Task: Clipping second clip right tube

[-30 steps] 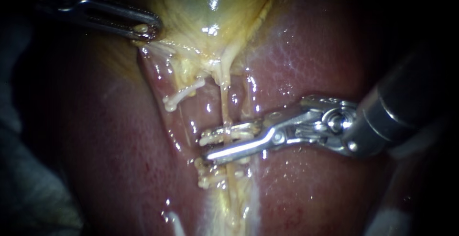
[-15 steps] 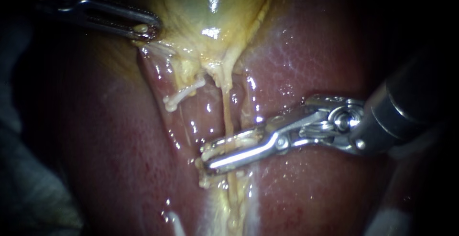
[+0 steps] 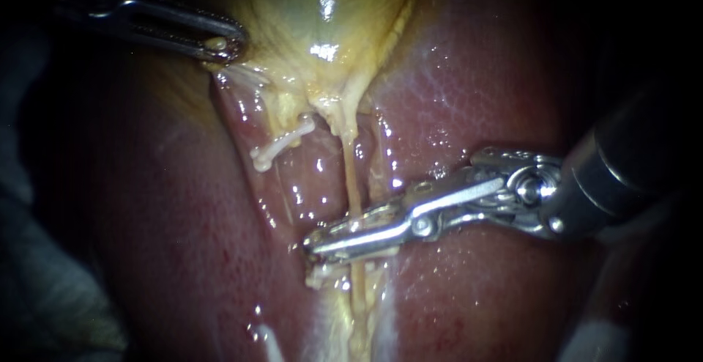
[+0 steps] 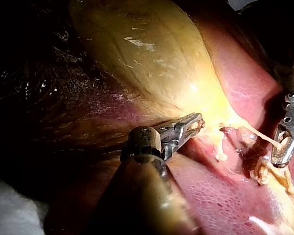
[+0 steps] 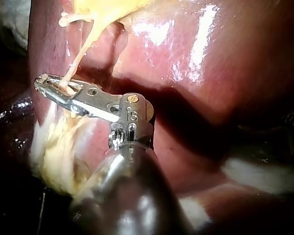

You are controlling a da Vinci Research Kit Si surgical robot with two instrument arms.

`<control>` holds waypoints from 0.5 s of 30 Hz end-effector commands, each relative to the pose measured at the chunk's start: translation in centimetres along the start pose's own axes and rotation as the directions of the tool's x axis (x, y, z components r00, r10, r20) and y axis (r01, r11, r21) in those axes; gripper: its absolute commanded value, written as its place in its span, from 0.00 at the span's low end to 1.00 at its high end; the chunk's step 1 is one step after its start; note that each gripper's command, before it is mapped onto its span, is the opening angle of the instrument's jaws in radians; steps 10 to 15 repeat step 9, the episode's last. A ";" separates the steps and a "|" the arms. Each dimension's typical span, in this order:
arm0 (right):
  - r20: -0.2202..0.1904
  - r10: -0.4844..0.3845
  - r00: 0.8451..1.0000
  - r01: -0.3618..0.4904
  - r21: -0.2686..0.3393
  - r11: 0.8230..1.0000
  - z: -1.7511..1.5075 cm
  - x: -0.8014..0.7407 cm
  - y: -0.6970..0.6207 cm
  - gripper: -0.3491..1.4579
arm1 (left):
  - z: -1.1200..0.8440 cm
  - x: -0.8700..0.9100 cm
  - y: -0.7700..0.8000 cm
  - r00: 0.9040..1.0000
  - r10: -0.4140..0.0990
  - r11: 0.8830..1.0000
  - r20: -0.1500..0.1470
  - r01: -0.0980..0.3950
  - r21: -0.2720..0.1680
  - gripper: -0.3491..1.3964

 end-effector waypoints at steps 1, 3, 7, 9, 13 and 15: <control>0.000 -0.001 1.000 0.001 0.000 1.000 0.00 0.00 0.00 0.00 | 0.00 0.00 0.00 1.000 0.000 1.000 0.000 0.000 0.000 0.00; 0.000 -0.001 1.000 0.001 0.000 1.000 0.00 0.00 0.00 0.00 | 0.00 0.00 0.00 1.000 0.000 1.000 0.000 0.000 0.000 0.00; 0.001 -0.001 1.000 0.001 0.000 1.000 0.00 0.00 0.00 0.00 | 0.00 0.00 0.00 1.000 0.000 1.000 0.000 0.000 0.000 0.00; 0.001 -0.007 1.000 0.007 0.000 1.000 0.00 -0.01 0.01 0.00 | 0.00 0.00 0.00 1.000 0.000 1.000 0.000 0.000 0.000 0.00; 0.001 -0.007 1.000 0.007 0.000 1.000 0.00 -0.01 0.01 0.00 | 0.00 0.00 0.00 1.000 0.000 1.000 0.000 0.000 0.000 0.00; 0.001 -0.007 1.000 0.007 0.000 1.000 0.00 -0.01 0.01 0.00 | 0.00 0.00 0.00 1.000 0.000 1.000 0.000 0.000 0.000 0.00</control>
